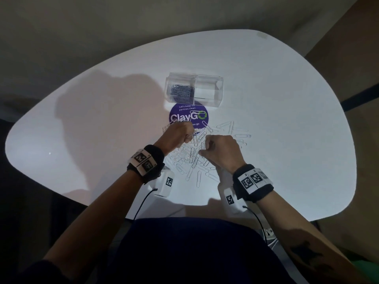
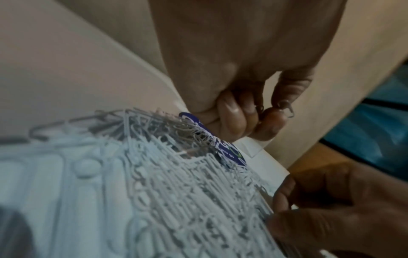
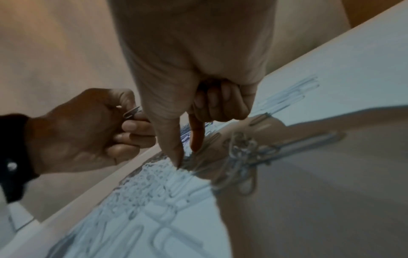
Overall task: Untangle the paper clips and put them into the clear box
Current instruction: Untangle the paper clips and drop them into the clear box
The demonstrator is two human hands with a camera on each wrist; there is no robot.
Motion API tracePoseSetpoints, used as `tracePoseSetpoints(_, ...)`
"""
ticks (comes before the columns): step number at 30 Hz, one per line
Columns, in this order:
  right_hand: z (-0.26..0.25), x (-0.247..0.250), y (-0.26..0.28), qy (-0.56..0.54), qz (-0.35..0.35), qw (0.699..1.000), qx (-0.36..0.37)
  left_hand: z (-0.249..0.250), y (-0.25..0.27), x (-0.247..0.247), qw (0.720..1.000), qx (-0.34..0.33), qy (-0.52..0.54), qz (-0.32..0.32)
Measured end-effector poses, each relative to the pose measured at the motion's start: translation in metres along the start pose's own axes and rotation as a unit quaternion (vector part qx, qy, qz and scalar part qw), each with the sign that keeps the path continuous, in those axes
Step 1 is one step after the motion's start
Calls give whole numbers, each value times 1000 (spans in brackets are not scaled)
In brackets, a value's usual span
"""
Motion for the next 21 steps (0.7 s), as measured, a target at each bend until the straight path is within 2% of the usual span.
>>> tracePoseSetpoints(3,3,7,-2,-45,-16,999,-7,5,2,1,995,-13,103,-14)
tracePoseSetpoints(6,14,24,-2,-101,11,994,-31,4,4,4,987,-7,157,-25)
tracePoseSetpoints(10,30,36,-2,-131,34,987,-84,-5,3,5,977,22,203,-56)
tracePoseSetpoints(13,27,40,2,-133,54,987,-70,-10,4,3,978,58,193,-52)
tracePoseSetpoints(14,23,39,4,-122,52,989,-56,-10,5,3,986,62,152,-43)
tracePoseSetpoints(16,15,34,8,-97,43,994,-20,0,4,3,999,26,-16,-26)
tracePoseSetpoints(17,12,30,10,-92,34,995,-1,6,3,2,992,-20,-125,-21)
tracePoseSetpoints(18,10,25,11,-86,23,996,13,13,3,0,972,-73,-223,-19)
tracePoseSetpoints(19,10,20,10,-77,12,997,22,16,5,-2,950,-118,-288,-20)
tracePoseSetpoints(21,10,11,10,-52,-6,998,26,15,8,-5,924,-164,-344,-31)
Point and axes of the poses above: each hand's wrist, its own y-axis away from the middle knuckle, its own x-axis out of the back of the hand, z = x × y, the point moved 7 cm from there along -y, towards the middle knuckle, and after that the axes turned 8 degrees about -x, right-handed, at the moved point
